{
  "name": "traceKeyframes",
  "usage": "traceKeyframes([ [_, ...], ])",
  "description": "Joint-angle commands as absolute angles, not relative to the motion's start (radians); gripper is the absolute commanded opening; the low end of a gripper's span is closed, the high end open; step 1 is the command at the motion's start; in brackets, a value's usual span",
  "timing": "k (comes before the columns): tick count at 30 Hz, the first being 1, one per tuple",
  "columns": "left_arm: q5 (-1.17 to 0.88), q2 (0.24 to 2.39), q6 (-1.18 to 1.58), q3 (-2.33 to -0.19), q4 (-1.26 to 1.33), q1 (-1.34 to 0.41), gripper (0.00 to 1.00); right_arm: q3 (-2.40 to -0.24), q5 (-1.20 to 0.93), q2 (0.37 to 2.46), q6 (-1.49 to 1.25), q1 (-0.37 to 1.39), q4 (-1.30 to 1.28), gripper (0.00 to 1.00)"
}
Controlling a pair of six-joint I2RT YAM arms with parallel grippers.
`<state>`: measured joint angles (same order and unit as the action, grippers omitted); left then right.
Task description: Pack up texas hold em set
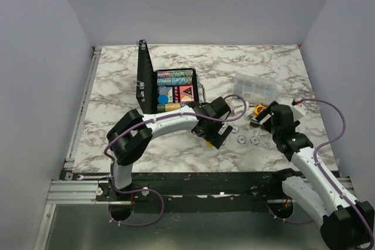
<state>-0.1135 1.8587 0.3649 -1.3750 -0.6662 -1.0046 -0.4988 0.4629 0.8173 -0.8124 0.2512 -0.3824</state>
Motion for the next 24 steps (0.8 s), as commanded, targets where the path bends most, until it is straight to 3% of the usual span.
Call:
traceKeyframes([
  [1,-0.058,1.907,0.326,-1.402,-0.647,-1.014,0.96,-0.466,0.49,0.741,-0.787,0.247,-0.324,0.88],
  [24,0.022,2.047,0.276,-1.505,-0.7,-1.032,0.86,-0.466,0.429,0.757,-0.757,0.247,-0.301,0.88],
])
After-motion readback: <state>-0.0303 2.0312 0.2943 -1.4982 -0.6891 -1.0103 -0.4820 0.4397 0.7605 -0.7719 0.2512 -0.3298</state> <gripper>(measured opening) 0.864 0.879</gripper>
